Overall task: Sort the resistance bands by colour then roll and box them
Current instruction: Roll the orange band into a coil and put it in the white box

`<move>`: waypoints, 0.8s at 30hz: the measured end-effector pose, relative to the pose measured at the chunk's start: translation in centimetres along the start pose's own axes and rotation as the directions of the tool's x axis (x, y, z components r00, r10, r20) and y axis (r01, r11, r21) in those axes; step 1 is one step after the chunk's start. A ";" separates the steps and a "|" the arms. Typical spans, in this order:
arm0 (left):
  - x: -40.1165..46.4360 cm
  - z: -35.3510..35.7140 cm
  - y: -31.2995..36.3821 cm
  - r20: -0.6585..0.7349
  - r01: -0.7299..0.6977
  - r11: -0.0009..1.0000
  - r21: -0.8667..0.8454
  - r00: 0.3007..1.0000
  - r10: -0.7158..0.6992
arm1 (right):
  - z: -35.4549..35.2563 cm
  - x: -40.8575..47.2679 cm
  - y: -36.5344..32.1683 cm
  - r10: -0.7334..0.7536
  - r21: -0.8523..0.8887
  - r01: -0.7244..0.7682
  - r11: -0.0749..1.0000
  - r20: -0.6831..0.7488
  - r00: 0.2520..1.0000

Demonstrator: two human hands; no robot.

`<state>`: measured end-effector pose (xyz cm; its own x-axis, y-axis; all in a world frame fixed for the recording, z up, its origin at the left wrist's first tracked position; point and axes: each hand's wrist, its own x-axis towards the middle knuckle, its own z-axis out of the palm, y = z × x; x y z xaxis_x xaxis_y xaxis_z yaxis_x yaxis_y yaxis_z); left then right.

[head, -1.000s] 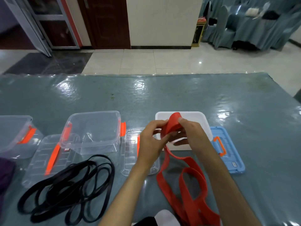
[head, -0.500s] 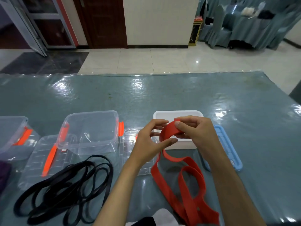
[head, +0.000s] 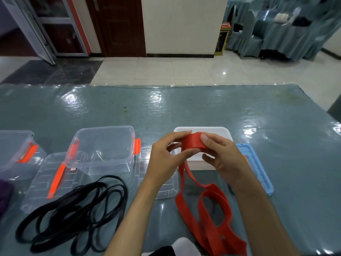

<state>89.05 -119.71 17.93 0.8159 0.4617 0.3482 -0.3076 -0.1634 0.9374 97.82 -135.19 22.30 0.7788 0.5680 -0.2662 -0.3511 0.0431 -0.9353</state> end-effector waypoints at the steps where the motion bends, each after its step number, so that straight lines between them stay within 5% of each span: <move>1: 0.1 0.3 0.2 -0.027 -0.007 1.000 -0.016 1.000 0.006 | 0.3 0.0 0.3 0.037 0.064 -0.038 0.997 0.020 0.999; 11: 0.3 2.6 -0.1 -0.199 -0.101 0.970 -0.220 0.978 0.057 | 0.9 0.3 0.9 0.140 0.280 -0.157 0.947 0.080 0.987; 17: 0.4 2.3 -0.6 -0.018 -0.048 0.983 -0.180 0.999 0.046 | 1.0 0.6 0.9 0.192 0.291 -0.220 0.931 0.122 0.974; 24: 0.6 1.9 -0.6 -0.012 -0.046 0.995 -0.093 0.999 0.045 | 0.4 1.1 1.8 0.162 0.111 -0.165 0.980 0.037 0.986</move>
<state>90.66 -120.98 17.55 0.7955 0.4640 0.3897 -0.3885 -0.1029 0.9157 97.79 -134.15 20.44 0.6915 0.5978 -0.4054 -0.5307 0.0398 -0.8466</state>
